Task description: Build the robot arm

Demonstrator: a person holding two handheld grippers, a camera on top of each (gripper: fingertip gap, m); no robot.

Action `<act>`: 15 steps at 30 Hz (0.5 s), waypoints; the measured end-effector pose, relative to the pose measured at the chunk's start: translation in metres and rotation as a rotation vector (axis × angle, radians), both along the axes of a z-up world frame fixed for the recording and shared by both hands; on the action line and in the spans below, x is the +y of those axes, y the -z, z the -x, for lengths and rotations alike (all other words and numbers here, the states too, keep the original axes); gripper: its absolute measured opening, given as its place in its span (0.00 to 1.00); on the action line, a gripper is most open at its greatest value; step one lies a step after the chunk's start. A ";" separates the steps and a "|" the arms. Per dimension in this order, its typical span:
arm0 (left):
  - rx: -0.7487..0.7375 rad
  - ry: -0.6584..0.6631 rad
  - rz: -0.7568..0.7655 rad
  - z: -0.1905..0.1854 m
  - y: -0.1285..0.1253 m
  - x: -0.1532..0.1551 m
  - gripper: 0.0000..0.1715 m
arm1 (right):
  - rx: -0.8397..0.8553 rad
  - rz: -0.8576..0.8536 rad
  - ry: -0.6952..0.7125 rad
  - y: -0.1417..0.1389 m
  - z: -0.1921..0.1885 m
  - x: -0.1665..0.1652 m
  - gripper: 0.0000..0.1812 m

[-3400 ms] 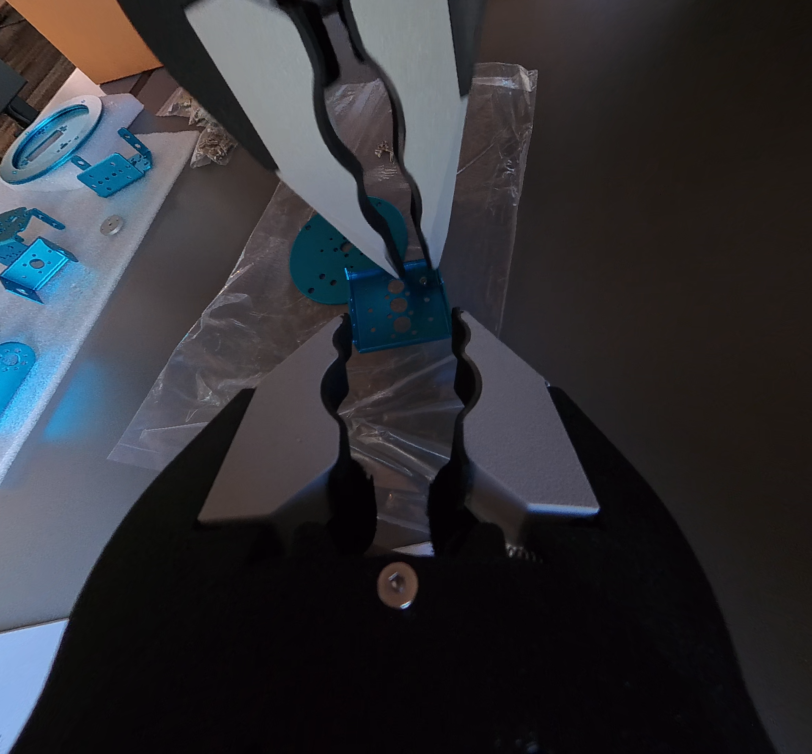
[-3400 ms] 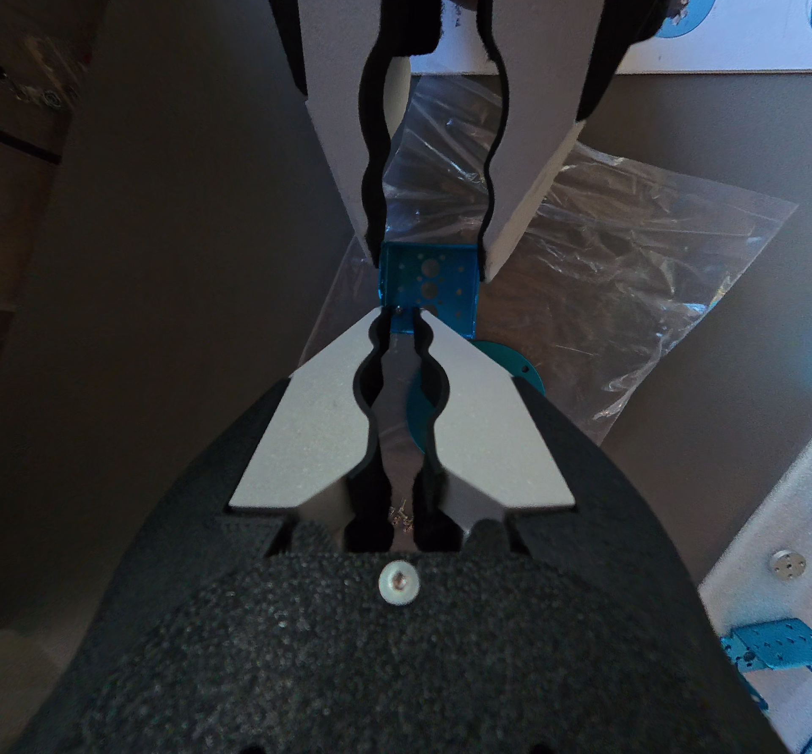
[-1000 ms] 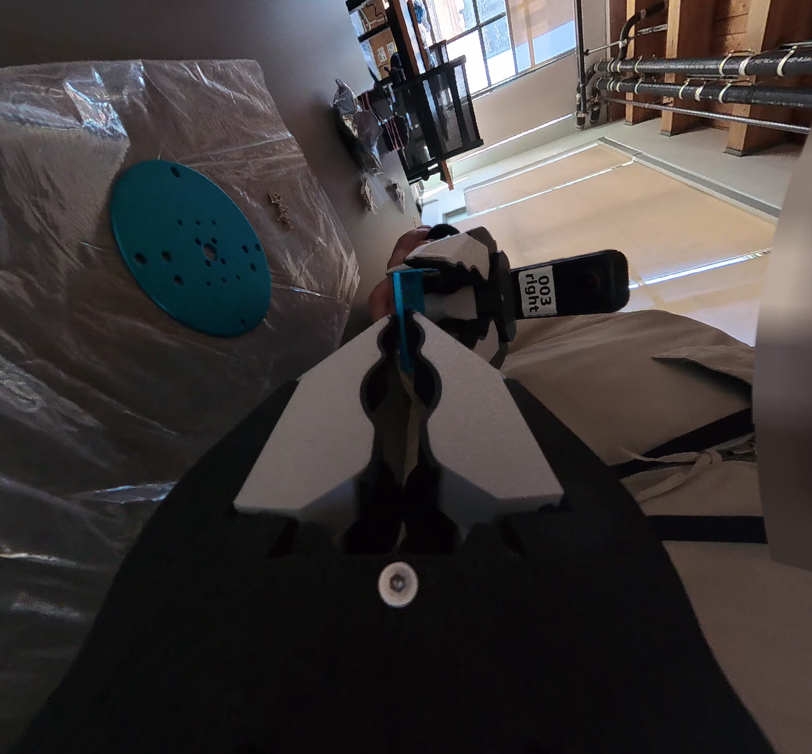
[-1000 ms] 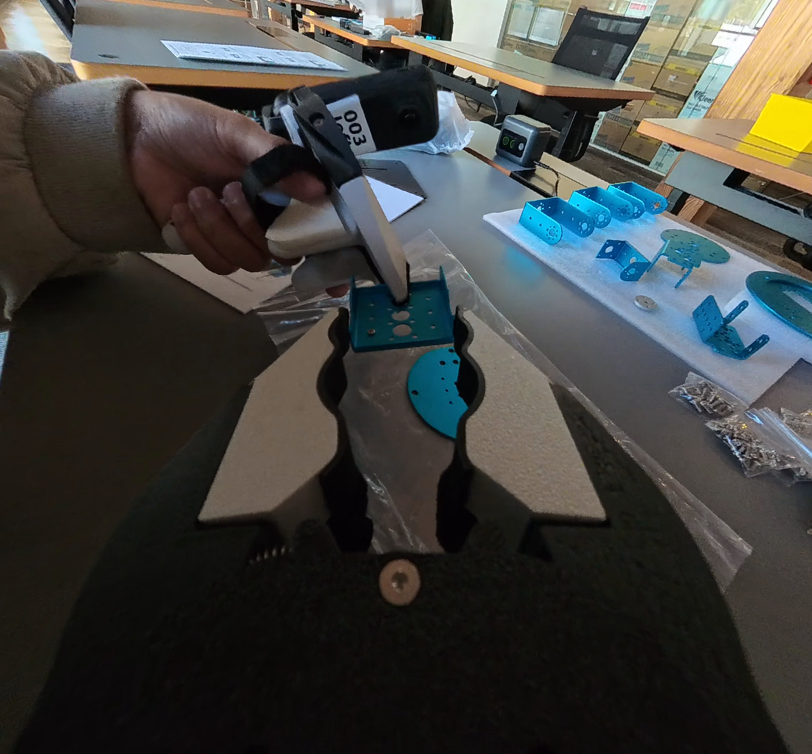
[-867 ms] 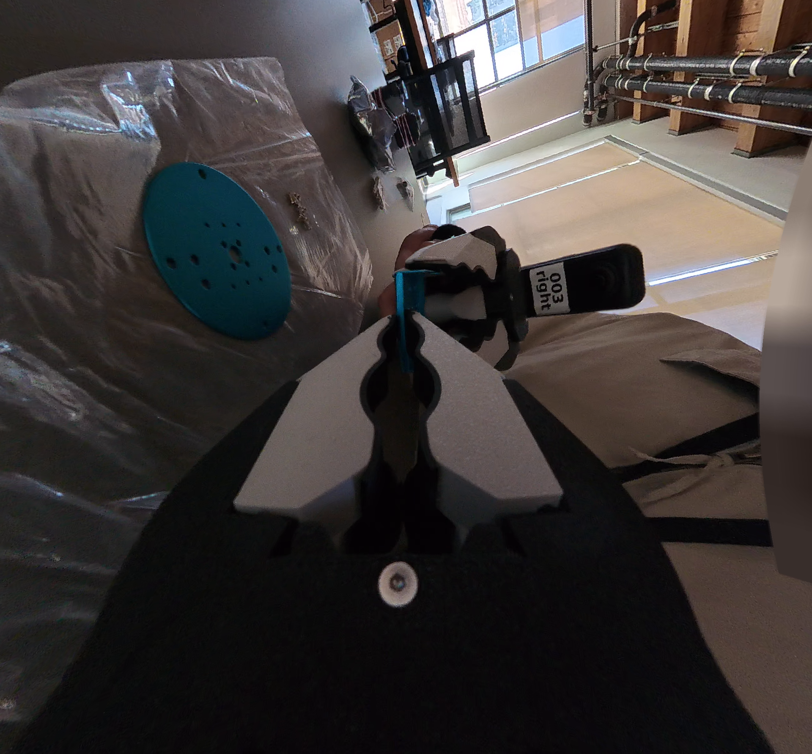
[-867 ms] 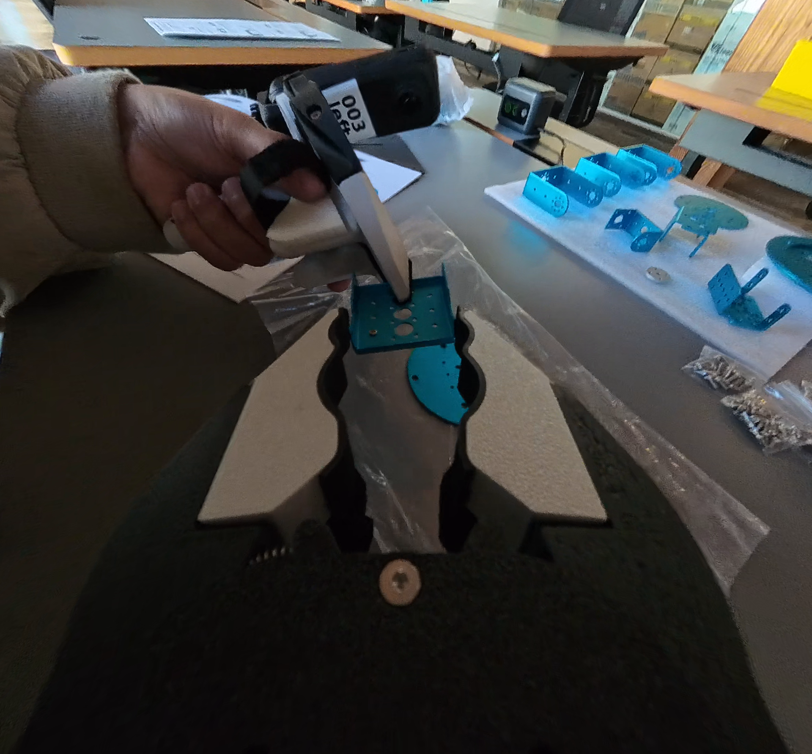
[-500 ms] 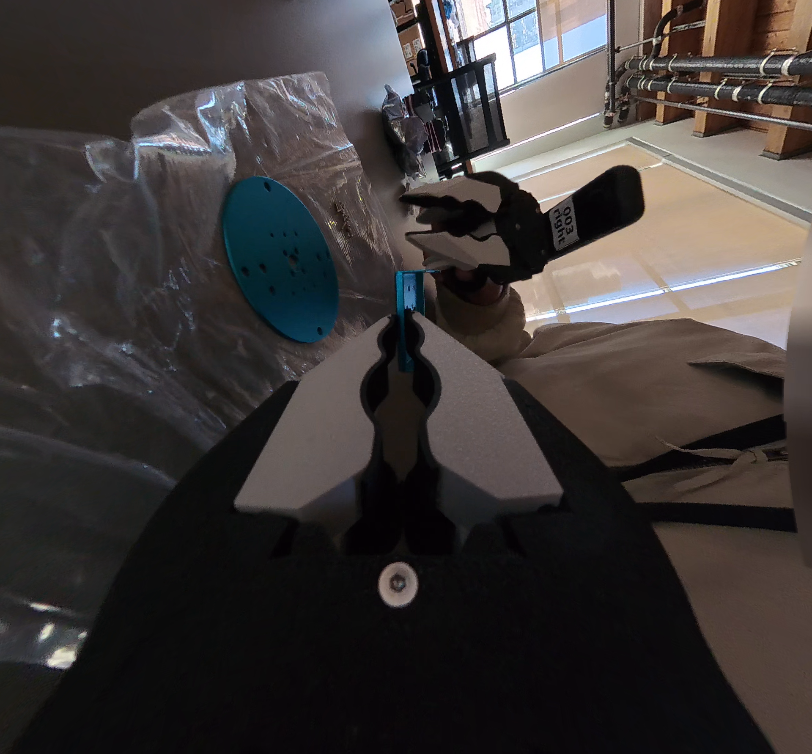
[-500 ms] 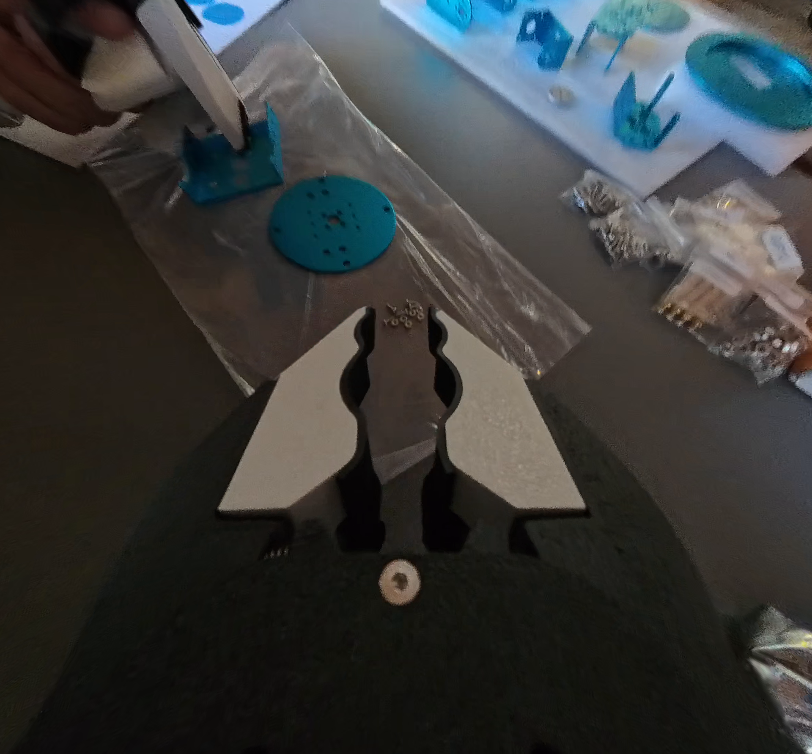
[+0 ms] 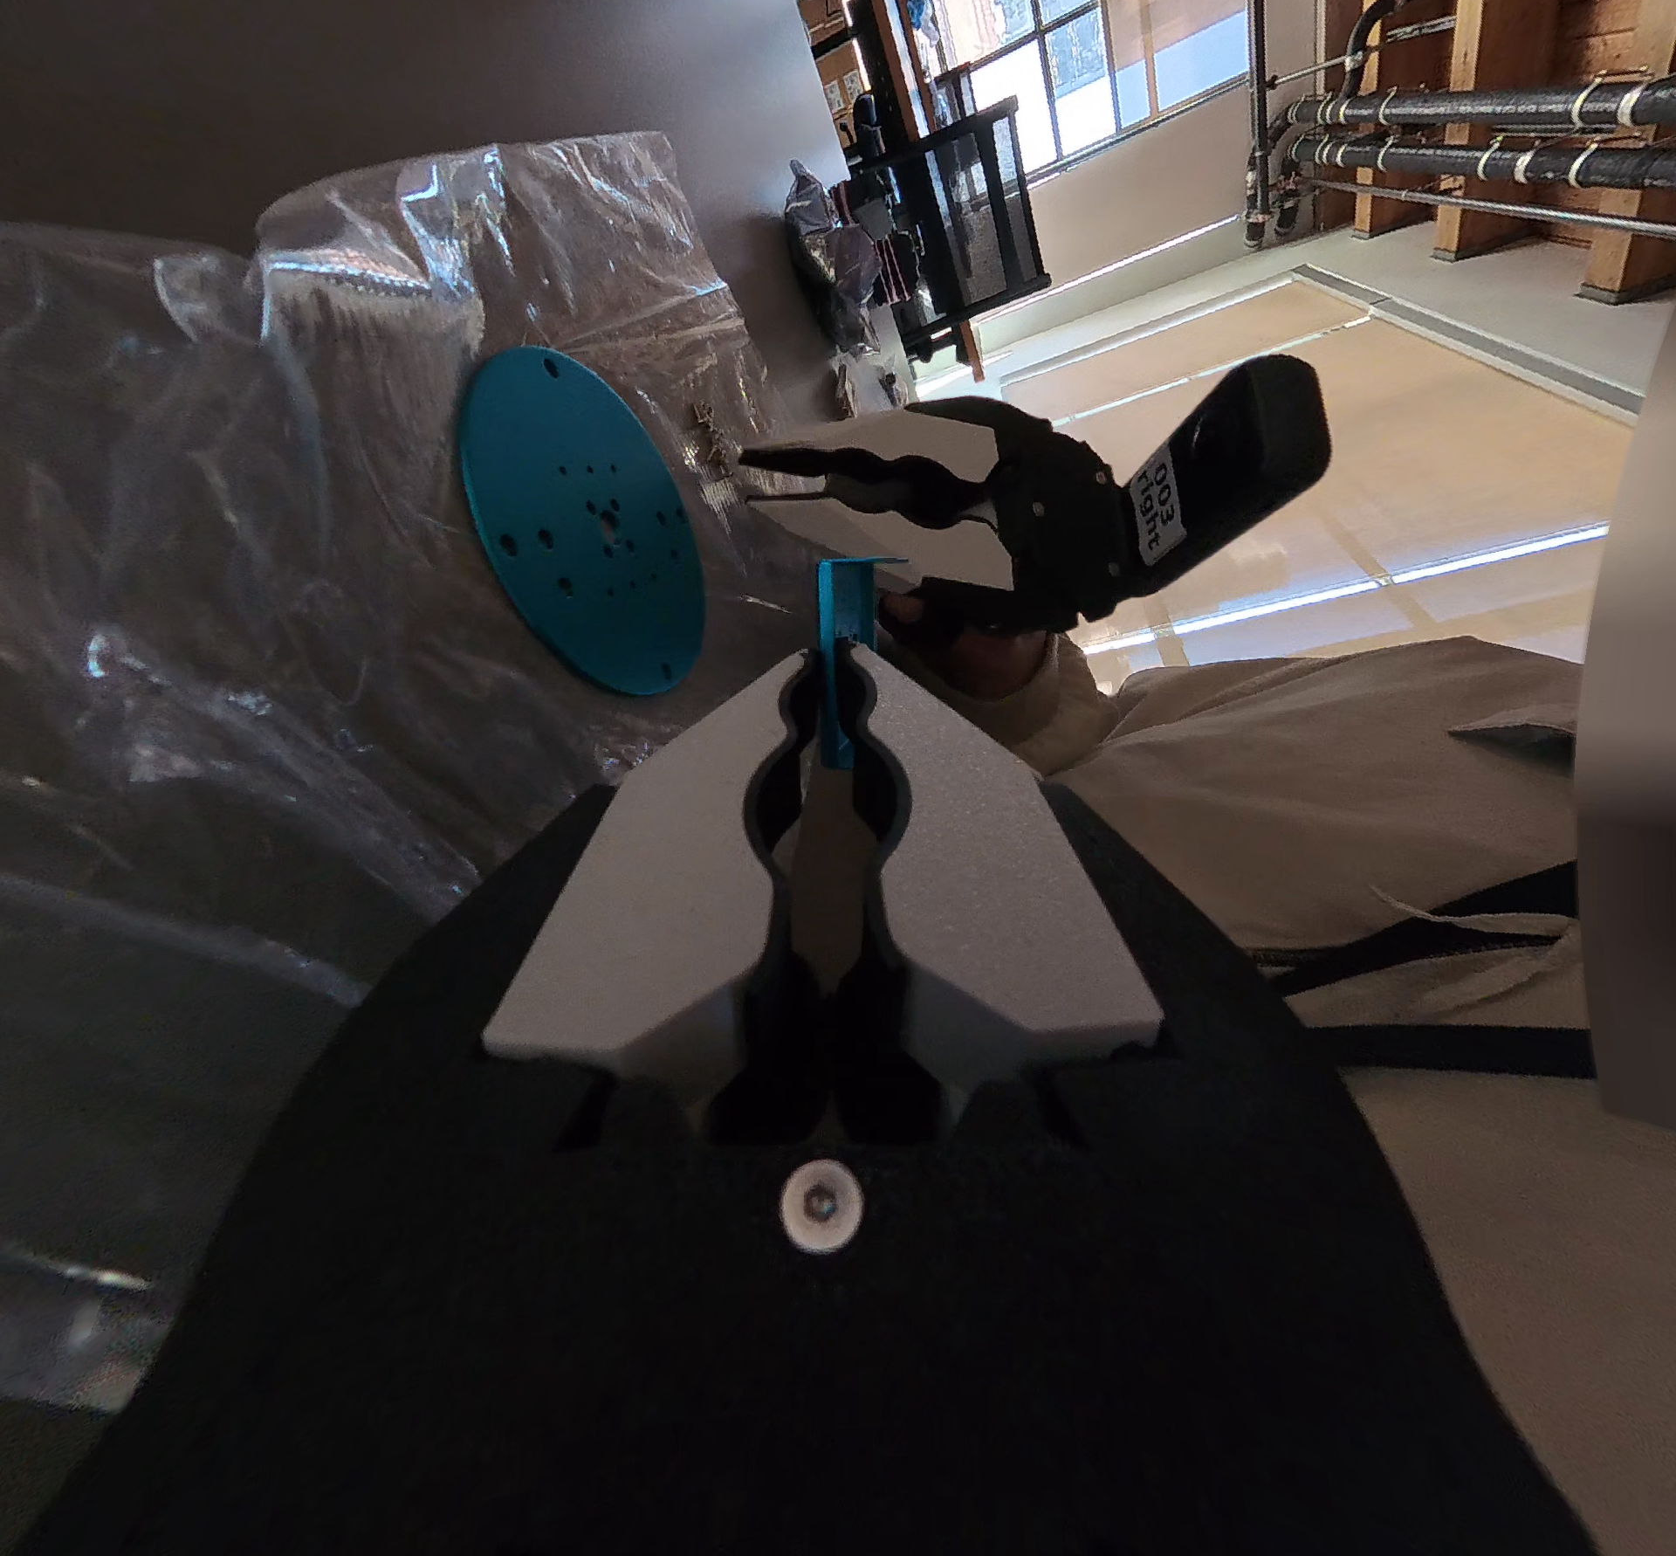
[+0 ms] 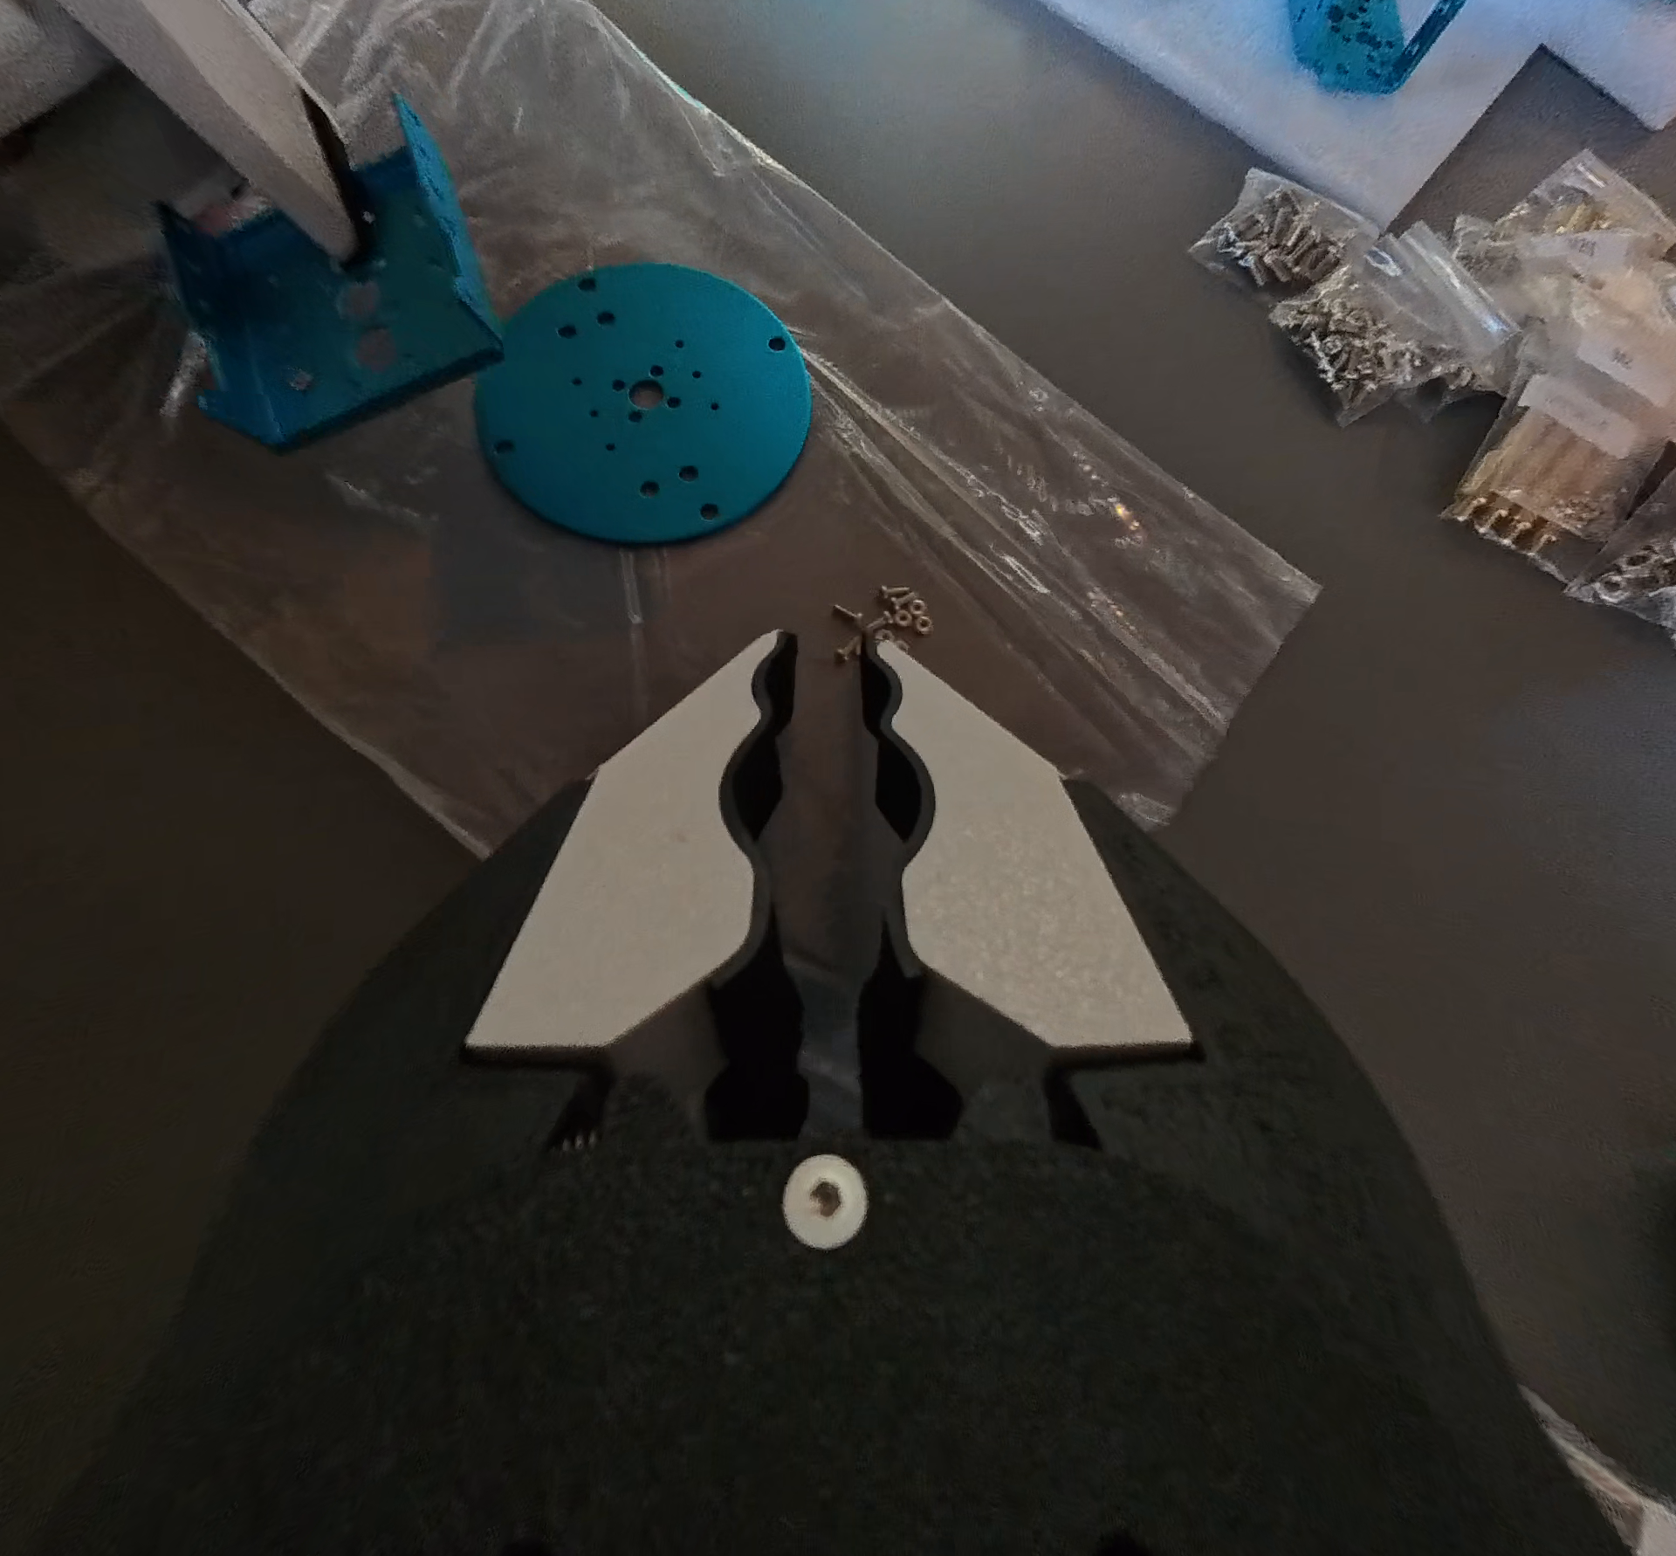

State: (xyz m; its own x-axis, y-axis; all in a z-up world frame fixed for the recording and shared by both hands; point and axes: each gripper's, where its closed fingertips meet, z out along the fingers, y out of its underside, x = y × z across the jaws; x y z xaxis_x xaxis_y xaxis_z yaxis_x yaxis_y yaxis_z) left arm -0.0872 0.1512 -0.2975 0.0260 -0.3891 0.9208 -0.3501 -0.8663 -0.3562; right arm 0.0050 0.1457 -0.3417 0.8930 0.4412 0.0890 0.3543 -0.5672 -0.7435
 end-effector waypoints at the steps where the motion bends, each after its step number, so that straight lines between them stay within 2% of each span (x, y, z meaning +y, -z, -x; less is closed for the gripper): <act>1: 0.000 -0.002 0.005 0.000 0.001 0.000 0.01 | 0.005 0.006 0.003 0.000 0.003 0.000 0.07; 8: 0.002 -0.005 0.012 -0.001 0.001 0.000 0.01 | -0.018 0.020 0.061 0.005 0.000 0.000 0.06; 15: 0.002 0.002 0.009 -0.001 0.001 -0.002 0.01 | 0.026 0.038 0.079 0.005 0.000 0.003 0.04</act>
